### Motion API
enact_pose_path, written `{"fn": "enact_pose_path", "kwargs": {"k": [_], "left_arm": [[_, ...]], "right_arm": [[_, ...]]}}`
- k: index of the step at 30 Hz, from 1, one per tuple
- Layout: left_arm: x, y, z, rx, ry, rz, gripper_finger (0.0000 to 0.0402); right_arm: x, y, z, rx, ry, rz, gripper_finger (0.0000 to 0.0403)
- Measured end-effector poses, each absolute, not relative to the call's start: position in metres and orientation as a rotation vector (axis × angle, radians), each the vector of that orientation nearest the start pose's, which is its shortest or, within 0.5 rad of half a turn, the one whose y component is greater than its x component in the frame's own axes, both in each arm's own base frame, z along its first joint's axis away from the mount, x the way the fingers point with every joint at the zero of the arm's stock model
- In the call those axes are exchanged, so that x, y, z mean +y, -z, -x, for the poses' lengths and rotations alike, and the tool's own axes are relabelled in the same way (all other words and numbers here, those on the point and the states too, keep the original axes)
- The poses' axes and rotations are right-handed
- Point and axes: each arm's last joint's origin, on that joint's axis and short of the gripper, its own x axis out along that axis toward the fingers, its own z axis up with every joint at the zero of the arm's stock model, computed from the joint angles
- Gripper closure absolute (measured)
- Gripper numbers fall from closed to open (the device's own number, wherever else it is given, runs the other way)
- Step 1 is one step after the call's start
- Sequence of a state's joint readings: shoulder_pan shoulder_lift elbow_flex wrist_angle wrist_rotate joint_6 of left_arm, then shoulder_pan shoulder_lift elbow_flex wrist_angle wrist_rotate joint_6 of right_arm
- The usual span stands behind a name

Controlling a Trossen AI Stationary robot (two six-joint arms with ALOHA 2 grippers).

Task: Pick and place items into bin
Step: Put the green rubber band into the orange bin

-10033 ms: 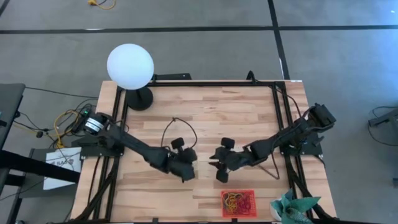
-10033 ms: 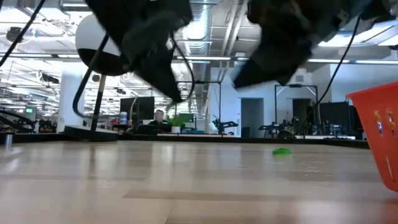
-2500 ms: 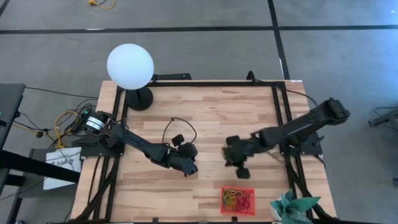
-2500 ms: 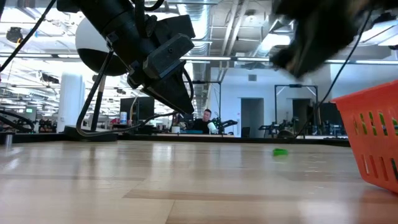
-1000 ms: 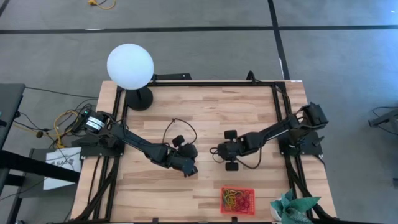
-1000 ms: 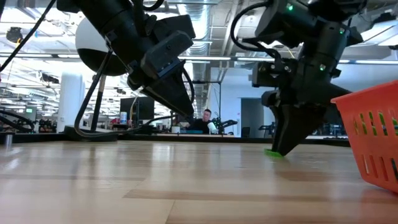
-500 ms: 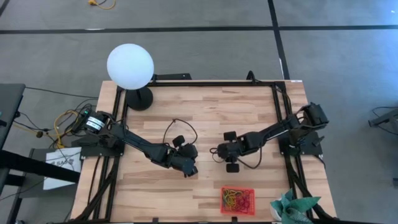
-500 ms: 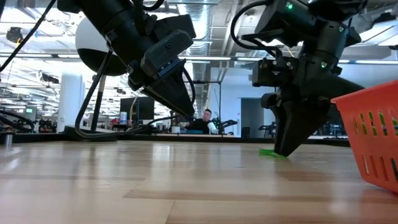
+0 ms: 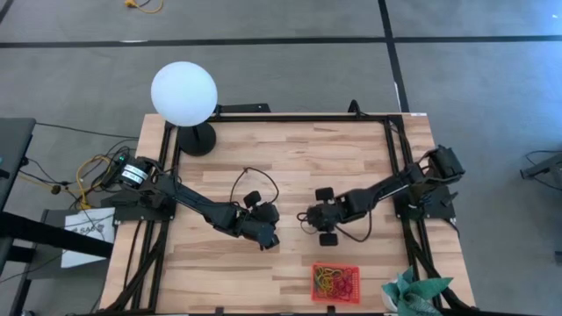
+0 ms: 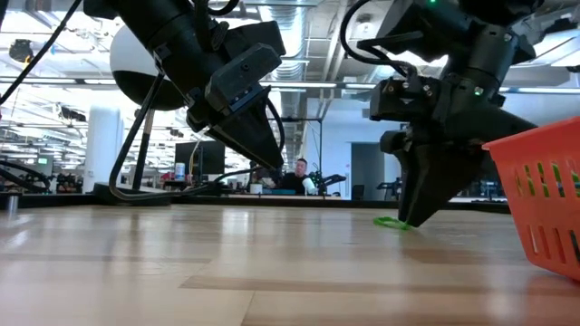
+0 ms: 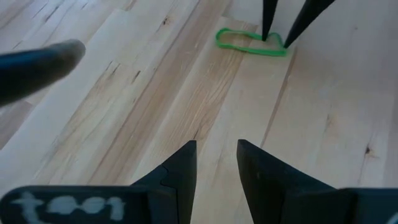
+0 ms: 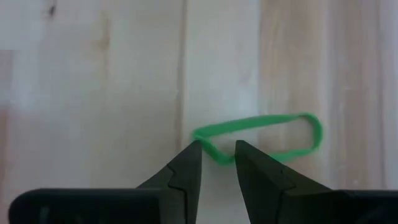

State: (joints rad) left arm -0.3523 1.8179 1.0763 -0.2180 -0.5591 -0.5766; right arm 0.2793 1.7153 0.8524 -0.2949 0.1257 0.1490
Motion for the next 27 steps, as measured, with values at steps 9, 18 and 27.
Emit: {"fn": "enact_pose_path", "kwargs": {"k": [9,18,27], "left_arm": [[-0.109,-0.163,-0.342,0.767,-0.426,0.116,0.0295],[-0.109,-0.163,-0.342,0.767,-0.427,0.116,0.0295],[-0.109,-0.163,-0.342,0.767,-0.427,0.116,0.0295]], "right_arm": [[0.091,-0.130,-0.289,1.128,-0.117,0.094,0.0310],[0.093,-0.130,-0.289,1.116,-0.105,0.148,0.0310],[0.097,-0.132,-0.291,1.083,-0.147,0.143,0.0310]]}}
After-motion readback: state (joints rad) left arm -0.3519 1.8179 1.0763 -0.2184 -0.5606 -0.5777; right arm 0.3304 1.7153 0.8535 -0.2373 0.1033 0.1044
